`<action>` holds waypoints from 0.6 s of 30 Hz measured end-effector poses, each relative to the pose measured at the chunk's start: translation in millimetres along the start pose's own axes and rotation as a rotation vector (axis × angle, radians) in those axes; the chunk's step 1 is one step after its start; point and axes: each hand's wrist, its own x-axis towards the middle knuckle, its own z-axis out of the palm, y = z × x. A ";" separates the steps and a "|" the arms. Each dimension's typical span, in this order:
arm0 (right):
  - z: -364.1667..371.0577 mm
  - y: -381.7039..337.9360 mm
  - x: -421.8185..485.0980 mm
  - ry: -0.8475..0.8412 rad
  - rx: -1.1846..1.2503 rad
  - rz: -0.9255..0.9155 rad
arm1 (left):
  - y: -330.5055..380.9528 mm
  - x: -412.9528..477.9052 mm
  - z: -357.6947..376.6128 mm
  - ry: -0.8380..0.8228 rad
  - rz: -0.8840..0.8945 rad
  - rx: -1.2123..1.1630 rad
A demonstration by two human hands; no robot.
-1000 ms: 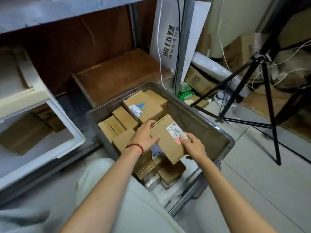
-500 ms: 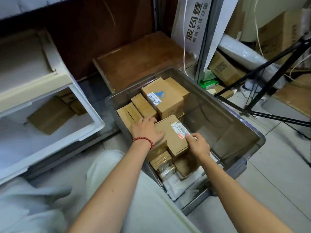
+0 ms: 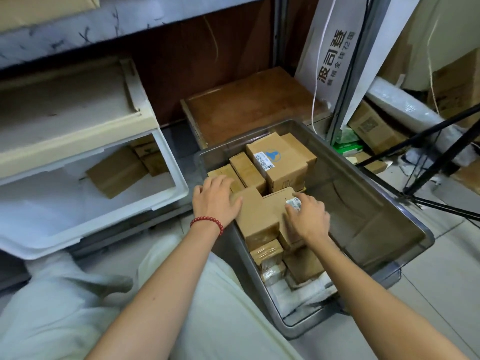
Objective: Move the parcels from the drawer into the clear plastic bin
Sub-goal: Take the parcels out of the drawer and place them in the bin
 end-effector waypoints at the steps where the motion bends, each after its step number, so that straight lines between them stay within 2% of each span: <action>1: 0.3 -10.8 0.2 -0.004 -0.006 -0.050 | -5.4 -4.2 -4.6 0.003 -0.030 0.006; 7: 3.5 -93.7 -11.6 -0.047 -0.067 -0.321 | -50.1 -28.5 -41.9 -0.013 -0.233 0.035; 12: 11.8 -169.0 -45.3 -0.086 -0.050 -0.551 | -105.1 -68.6 -77.3 0.052 -0.361 0.044; 18: 30.5 -241.0 -75.8 -0.259 -0.042 -0.655 | -167.6 -125.8 -92.4 0.032 -0.518 0.086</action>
